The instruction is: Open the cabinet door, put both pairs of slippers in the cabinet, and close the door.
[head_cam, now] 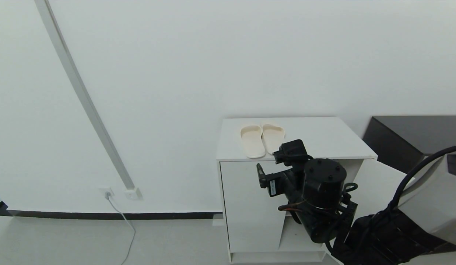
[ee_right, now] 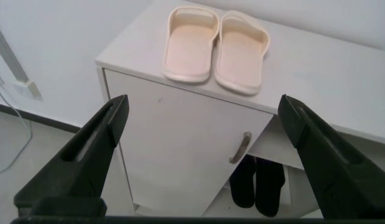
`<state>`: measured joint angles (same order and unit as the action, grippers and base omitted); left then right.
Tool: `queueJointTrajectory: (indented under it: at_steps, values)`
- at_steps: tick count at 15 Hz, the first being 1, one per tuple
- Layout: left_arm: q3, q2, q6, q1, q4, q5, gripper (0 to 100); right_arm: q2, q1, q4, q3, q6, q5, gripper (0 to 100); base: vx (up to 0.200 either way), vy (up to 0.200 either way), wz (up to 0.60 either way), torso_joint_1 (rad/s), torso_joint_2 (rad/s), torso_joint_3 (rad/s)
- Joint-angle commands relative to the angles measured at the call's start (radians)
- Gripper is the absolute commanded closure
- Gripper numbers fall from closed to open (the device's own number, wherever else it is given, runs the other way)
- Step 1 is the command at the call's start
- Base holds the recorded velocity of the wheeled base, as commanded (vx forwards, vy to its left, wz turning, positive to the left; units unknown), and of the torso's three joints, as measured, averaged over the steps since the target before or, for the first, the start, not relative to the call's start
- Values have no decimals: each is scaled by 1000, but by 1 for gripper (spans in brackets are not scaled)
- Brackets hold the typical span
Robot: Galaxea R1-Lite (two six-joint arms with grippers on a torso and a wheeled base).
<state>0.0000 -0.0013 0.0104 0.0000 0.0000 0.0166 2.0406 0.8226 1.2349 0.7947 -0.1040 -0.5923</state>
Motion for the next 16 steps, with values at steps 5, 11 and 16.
queueJointTrajectory:
  at_steps: [5,11,16]
  values:
    - [0,1,2,0,0,0,100,-25,-10,-130,28,63,5,0,0,0,0,168,-351,-189]
    - [0,1,5,0,0,2,100,-97,-19,-607,187,353,55,0,0,0,0,46,-103,-51]
    - [0,1,5,0,2,2,100,-22,-52,-597,209,397,66,0,120,0,0,2,0,1]
